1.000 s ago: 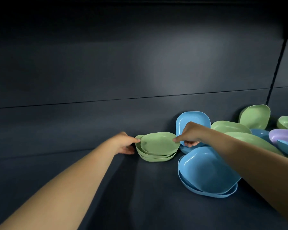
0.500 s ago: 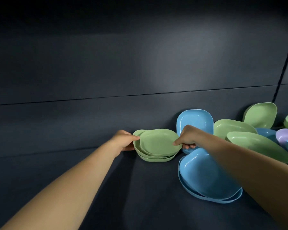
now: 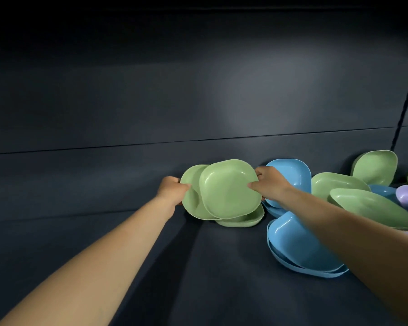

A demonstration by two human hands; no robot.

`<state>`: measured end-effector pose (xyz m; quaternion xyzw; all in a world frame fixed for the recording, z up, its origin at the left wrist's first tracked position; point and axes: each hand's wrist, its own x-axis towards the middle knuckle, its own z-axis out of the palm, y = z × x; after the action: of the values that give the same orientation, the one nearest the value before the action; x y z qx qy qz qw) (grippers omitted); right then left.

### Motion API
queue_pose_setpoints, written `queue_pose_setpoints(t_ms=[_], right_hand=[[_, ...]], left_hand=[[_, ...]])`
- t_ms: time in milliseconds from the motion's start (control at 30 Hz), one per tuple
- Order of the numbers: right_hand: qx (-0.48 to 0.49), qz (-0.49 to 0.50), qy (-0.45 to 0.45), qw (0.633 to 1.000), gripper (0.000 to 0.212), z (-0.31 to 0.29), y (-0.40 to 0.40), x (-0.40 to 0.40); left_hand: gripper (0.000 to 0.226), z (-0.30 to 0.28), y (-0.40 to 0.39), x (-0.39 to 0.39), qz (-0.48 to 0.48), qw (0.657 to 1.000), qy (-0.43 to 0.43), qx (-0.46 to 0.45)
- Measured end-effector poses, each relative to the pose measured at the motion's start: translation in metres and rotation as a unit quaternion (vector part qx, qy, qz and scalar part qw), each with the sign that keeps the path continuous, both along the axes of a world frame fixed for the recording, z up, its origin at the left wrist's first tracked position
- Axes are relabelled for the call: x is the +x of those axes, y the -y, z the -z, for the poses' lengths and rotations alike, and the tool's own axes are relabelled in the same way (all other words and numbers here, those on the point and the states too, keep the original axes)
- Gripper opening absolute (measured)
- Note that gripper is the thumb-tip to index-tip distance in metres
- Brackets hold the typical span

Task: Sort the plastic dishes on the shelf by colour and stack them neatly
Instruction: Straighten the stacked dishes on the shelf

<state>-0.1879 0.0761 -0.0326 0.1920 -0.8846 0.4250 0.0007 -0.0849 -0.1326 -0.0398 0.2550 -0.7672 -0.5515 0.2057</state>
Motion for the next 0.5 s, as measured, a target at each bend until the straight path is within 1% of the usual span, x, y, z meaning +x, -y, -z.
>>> queue_pose_setpoints(t_ms=[33, 167, 267, 367, 433, 467, 500], right_hand=[[-0.011, -0.005, -0.007, 1.000, 0.015, -0.001, 0.004, 0.007], [-0.062, -0.016, -0.020, 0.998, 0.005, -0.008, 0.020, 0.049], [-0.130, -0.030, 0.010, 0.991, 0.010, -0.009, 0.038, 0.092], [-0.205, -0.041, 0.047, 0.977, 0.018, -0.006, 0.063, 0.136], [-0.235, -0.044, 0.066, 0.969, 0.019, -0.001, 0.084, 0.164], [-0.244, -0.042, 0.075, 0.966, 0.018, 0.002, 0.095, 0.177], [-0.251, -0.038, 0.085, 0.964, 0.017, 0.007, 0.106, 0.191]], left_hand=[[0.003, -0.002, 0.005, 0.009, -0.011, 1.000, -0.009, -0.001], [0.017, -0.012, 0.025, 0.060, -0.043, 0.998, -0.039, -0.002], [0.017, -0.018, 0.048, 0.112, -0.051, 0.997, -0.052, 0.000], [0.009, -0.018, 0.078, 0.169, -0.052, 0.997, -0.055, 0.002], [0.003, -0.014, 0.099, 0.205, -0.056, 0.997, -0.044, 0.008], [0.004, -0.010, 0.109, 0.222, -0.062, 0.997, -0.035, 0.012], [0.011, -0.004, 0.121, 0.237, -0.068, 0.997, -0.026, 0.018]])
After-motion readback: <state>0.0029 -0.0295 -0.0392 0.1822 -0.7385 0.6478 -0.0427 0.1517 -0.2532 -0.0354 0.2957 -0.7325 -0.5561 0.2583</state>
